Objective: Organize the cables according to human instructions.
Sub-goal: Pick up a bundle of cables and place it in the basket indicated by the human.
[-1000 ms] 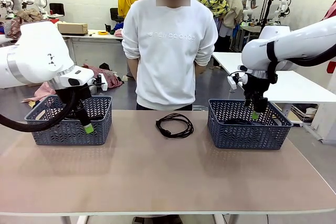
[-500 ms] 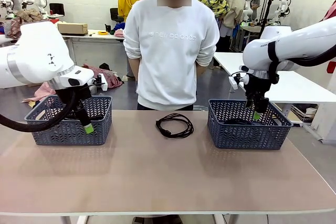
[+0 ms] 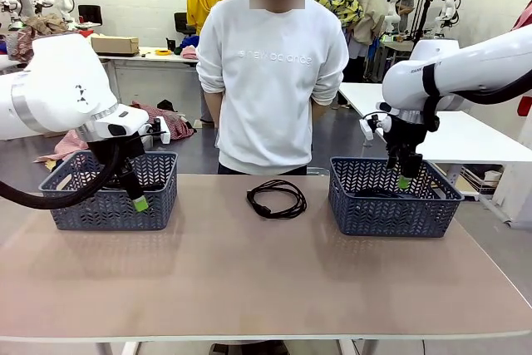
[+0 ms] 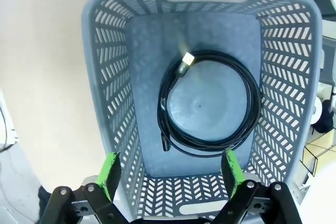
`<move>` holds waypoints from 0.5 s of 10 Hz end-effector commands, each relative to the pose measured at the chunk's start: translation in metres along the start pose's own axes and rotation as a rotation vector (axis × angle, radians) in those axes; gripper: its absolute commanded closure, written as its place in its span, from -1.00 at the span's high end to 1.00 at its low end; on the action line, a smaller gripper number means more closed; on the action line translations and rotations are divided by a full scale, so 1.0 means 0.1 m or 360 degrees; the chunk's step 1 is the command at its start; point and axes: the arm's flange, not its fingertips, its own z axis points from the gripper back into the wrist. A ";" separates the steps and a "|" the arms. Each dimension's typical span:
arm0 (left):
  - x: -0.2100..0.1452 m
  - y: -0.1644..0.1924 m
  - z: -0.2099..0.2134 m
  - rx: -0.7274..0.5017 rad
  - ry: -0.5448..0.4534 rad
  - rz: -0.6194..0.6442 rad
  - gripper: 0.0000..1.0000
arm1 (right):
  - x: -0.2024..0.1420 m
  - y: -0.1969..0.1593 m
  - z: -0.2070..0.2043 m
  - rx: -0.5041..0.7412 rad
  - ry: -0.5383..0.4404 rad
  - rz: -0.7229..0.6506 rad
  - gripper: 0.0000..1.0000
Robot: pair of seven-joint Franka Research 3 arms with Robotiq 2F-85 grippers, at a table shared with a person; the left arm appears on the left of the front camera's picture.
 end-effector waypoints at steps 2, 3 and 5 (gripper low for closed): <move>-0.03 0.01 0.02 -0.0005 0.0010 -0.0002 1.00 | 0.32 0.54 0.19 -0.0116 -0.0087 -0.0253 1.00; -0.03 0.01 0.02 -0.0005 0.0010 -0.0002 1.00 | 0.42 0.71 0.23 -0.0121 -0.0146 -0.0291 1.00; -0.03 0.01 0.02 -0.0005 0.0010 -0.0002 1.00 | 0.55 1.05 0.26 -0.0172 -0.0219 -0.0372 1.00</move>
